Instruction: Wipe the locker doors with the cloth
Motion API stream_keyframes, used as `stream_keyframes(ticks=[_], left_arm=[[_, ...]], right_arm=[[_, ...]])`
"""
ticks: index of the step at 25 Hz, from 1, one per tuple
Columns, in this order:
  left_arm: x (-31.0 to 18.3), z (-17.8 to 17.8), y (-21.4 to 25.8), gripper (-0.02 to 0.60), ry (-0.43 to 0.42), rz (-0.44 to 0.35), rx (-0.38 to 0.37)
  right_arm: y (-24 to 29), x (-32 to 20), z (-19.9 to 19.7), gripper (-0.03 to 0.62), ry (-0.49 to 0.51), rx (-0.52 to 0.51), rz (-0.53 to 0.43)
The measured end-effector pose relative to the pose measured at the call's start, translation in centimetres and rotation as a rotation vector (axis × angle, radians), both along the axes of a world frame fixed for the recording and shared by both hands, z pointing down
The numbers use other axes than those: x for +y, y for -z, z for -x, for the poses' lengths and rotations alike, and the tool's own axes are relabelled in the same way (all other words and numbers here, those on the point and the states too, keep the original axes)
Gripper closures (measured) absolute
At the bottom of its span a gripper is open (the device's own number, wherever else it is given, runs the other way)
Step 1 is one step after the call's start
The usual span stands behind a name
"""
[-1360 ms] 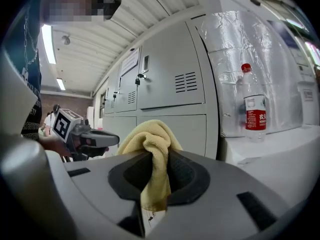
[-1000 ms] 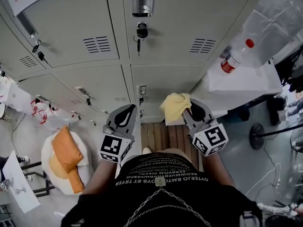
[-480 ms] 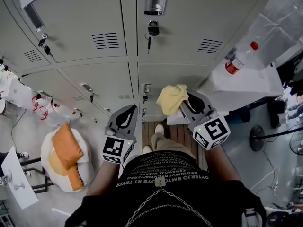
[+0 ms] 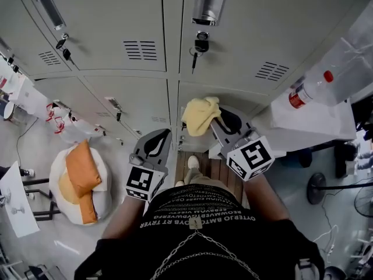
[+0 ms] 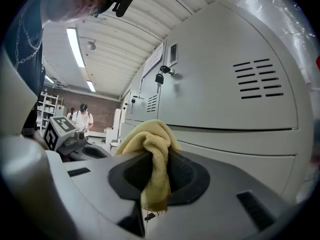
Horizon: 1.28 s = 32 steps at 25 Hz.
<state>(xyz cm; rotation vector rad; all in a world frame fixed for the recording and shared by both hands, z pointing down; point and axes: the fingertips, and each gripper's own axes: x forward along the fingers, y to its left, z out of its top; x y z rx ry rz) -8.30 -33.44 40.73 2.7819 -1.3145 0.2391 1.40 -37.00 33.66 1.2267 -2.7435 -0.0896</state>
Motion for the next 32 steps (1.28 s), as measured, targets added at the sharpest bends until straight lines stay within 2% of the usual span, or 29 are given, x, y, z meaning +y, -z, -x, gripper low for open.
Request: stream_keyframes(ticks=[15,23,32], left_arm=[[-3.5,-1.1,0.7,0.577,0.027,0.0,-0.002],[-3.7,-0.5,-0.1,0.577,0.046,0.012,0.004],[-3.6,-1.8,-0.3,0.577,0.007,0.021,0.014]], right_arm=[[-0.3,-4.4,2.7,0.528,0.07,0.03,-0.013],[-0.7,-5.1,2.2,0.529,0.036,0.066,-0.019],[-1.6,-4.7,-1.4,0.53,-0.058,0.069,0.002]])
